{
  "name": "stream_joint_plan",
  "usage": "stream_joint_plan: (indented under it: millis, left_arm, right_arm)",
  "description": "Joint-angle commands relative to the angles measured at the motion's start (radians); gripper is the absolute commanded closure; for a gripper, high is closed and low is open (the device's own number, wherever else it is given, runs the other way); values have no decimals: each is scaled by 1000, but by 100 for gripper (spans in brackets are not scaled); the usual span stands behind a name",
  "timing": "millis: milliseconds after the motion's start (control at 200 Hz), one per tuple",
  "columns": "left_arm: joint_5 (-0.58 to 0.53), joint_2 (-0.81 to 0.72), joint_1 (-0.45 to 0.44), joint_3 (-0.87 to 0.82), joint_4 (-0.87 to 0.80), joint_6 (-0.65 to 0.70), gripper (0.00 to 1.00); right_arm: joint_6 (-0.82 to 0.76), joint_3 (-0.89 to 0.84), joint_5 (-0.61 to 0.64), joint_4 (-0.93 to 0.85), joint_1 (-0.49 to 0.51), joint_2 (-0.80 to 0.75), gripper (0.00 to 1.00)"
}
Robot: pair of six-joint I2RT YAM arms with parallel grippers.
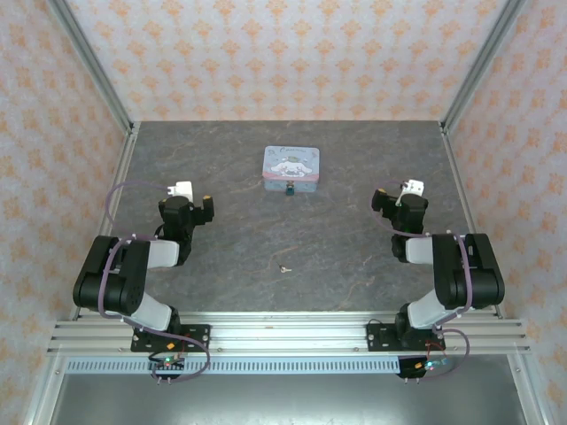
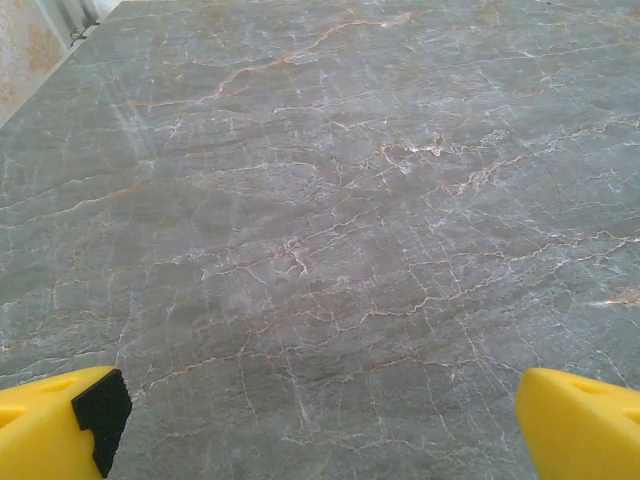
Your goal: Unlock the padlock with the key
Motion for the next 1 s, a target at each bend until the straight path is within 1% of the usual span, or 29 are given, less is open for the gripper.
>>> stream_joint_plan:
  millis: [0,465,540,596,676,776,876,916,996]
  left_arm:
    - [1,-15,7,23,11,14,0]
    - [-2,-16,7,26,7,14,0]
    - [-7,-35,6,54,-53,13,0]
    - [-24,-61,7,94,-145,1,0]
    - [-32,-89,7,157,-265,1,0]
    - [-44,-122,6,199,-354,-2,0]
    - [-51,-167,6,226,-408,-41,0]
    - [-42,-184,6,240,-427,-66,0]
    - [-29,-208,1,287,-488,-129,0]
  right_arm:
    - [8,-1,-11,-3,-4,-5,1]
    - [11,3,-9,-10,-6,-3,1]
    - [20,2,12,-1,-5,-15,1]
    - [26,29,32,-98,-6,-78,1]
    - [57,107,78,-312,-5,-156,1]
    - [140,161,69,-445,-6,-222,1]
    - [422,167,112,-509,-12,-272,1]
    - [478,164,54,-499,-27,-285,1]
    - [529,187,-88,-494,-39,-282,1]
